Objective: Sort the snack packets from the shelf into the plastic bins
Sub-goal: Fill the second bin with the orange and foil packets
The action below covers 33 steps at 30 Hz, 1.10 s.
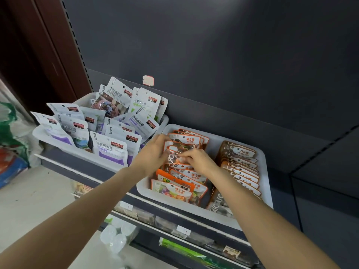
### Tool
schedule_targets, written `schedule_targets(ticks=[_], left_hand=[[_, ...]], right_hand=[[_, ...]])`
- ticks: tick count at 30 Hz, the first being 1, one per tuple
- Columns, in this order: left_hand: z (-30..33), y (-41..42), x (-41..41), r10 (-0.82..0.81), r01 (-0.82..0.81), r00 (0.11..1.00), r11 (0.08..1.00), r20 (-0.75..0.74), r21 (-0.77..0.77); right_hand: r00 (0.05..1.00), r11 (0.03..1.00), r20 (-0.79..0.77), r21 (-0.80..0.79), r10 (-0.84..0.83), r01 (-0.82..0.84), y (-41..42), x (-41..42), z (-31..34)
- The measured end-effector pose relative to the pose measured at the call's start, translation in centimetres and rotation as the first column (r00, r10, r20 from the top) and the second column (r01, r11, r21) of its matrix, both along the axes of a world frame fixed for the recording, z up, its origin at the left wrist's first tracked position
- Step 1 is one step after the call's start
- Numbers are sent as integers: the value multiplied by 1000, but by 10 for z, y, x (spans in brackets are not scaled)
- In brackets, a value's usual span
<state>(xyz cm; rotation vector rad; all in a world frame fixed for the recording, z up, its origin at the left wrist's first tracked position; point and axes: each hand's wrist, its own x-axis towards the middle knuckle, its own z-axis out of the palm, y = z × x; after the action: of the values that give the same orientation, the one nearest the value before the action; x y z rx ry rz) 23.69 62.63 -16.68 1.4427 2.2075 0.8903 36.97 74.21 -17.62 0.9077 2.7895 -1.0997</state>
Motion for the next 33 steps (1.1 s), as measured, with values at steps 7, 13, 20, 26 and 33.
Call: schedule_targets(ticks=[7, 13, 20, 26, 33], left_hand=[[-18, 5, -10, -175, 109, 972, 927, -157, -358], [-20, -6, -17, -304, 196, 920, 903, -247, -382], [-18, -6, -17, -318, 250, 928, 917, -193, -311], [-14, 0, -14, -127, 124, 992, 977, -1, -173], [-9, 25, -10, 0, 4, 1000, 977, 20, -215]], right_hand=[[985, 989, -93, 7, -144, 145, 19, 1, 4], [983, 982, -35, 59, -178, 180, 20, -25, 0], [972, 957, 183, 273, -147, 93, 21, -55, 1], [974, 923, -80, 310, -213, 227, 24, -30, 10], [980, 969, -43, 147, -194, 198, 23, -3, -11]])
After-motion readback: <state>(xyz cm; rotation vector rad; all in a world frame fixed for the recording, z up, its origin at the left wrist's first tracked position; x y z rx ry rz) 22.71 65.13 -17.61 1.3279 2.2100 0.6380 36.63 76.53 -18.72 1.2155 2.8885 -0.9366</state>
